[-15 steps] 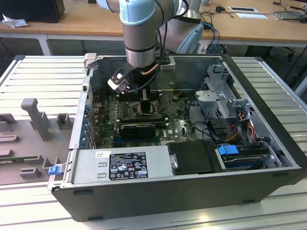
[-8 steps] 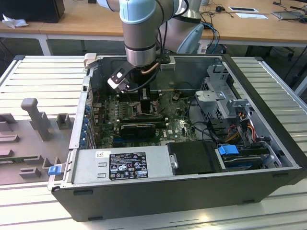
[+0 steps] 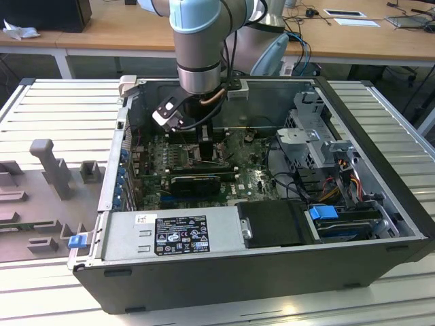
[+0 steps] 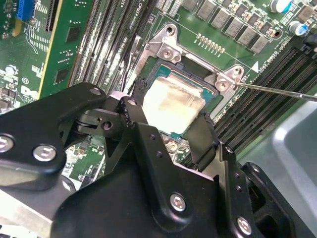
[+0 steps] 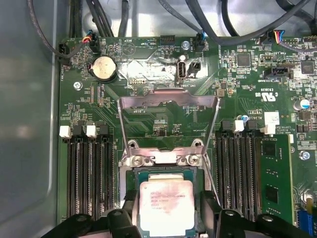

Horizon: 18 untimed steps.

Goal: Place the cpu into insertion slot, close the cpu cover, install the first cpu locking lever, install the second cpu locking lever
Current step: 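Place the cpu into insertion slot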

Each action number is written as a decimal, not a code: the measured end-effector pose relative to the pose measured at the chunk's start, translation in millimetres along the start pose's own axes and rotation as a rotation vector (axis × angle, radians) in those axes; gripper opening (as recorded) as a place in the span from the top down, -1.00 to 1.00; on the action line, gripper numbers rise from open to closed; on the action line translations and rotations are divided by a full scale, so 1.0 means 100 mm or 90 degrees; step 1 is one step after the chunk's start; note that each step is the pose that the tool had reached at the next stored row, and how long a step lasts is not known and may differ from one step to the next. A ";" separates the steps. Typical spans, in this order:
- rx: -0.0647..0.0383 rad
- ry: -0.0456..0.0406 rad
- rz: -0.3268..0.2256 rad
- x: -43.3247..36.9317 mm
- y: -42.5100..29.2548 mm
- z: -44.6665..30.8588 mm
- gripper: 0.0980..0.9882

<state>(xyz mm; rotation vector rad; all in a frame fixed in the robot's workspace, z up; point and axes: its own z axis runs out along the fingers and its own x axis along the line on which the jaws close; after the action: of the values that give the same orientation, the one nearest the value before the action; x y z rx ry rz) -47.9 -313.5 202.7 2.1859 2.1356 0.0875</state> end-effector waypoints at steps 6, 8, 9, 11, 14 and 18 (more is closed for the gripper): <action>0.000 0.0008 0.000 -0.002 0.011 -0.101 0.03; 0.000 0.0008 0.000 -0.002 0.012 -0.111 0.17; 0.000 0.0008 0.000 -0.002 0.013 -0.119 0.30; 0.000 0.0008 0.000 -0.003 0.015 -0.148 0.84; 0.000 0.0009 0.000 -0.003 0.018 -0.170 0.98; 0.000 0.0008 0.001 -0.003 0.019 -0.182 0.98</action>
<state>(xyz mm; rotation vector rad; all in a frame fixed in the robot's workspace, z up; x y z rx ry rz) -47.8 -313.5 221.0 2.1881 2.1346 0.0891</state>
